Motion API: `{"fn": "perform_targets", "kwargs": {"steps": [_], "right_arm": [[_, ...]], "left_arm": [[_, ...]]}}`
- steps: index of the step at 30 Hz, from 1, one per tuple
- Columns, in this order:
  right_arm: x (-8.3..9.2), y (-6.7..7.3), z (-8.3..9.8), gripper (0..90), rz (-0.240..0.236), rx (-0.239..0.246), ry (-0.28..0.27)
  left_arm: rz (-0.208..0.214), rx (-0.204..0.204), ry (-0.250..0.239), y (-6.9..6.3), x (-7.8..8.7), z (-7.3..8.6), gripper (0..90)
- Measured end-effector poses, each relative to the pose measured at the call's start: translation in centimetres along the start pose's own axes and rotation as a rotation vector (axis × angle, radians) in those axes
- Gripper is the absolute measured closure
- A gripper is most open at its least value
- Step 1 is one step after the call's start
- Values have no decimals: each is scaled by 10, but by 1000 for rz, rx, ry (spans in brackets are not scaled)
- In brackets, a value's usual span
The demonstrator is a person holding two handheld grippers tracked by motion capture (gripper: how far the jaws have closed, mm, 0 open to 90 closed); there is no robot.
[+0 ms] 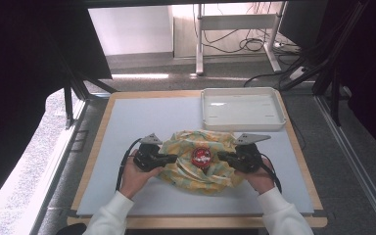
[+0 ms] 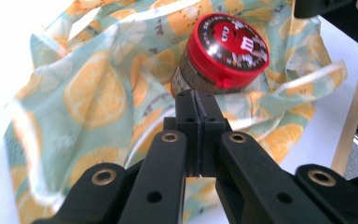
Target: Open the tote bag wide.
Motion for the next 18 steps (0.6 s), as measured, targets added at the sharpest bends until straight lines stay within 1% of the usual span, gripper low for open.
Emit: {"fn": "perform_targets", "kwargs": {"steps": [1, 4, 5, 7, 9, 10, 12, 15, 16, 18], "right_arm": [[1, 0, 0, 892, 1, -2, -1], [3, -3, 3, 891, 11, -14, -5], [4, -4, 4, 890, 12, -15, -5], [6, -5, 4, 864, 13, -16, -8], [8, -5, 3, 824, 14, -9, -15], [8, -6, 2, 800, 13, -8, -20], [8, -6, 1, 767, 11, -10, -17], [6, -7, 1, 713, 9, -8, -5], [4, -8, 1, 684, 10, -8, 4], [3, -8, 2, 617, 13, -10, 11]], "left_arm": [[6, 6, -8, -1, 2, 2, 900], [-10, -7, -20, -2, 7, 8, 873], [-16, -16, -20, -2, 8, 10, 858], [-31, -40, -22, -2, 9, 12, 787], [-38, -42, -24, -2, 10, 13, 701], [-35, -41, -18, -1, 10, 14, 631], [-50, -45, -19, 0, 11, 15, 514], [-71, -49, -27, 2, 13, 17, 413], [-79, -50, -27, 3, 14, 18, 379], [-92, -51, -28, 4, 15, 19, 342]]}}
Point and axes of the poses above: each handheld gripper's, and its own axes: x roughly backward along the jaws, z roughly out of its underside, y roughly to its left, the point moved 6 cm from there along -x, roughly forward along the jaws, and after that the axes turned 2 degrees about -y, right-handed, at the moved point
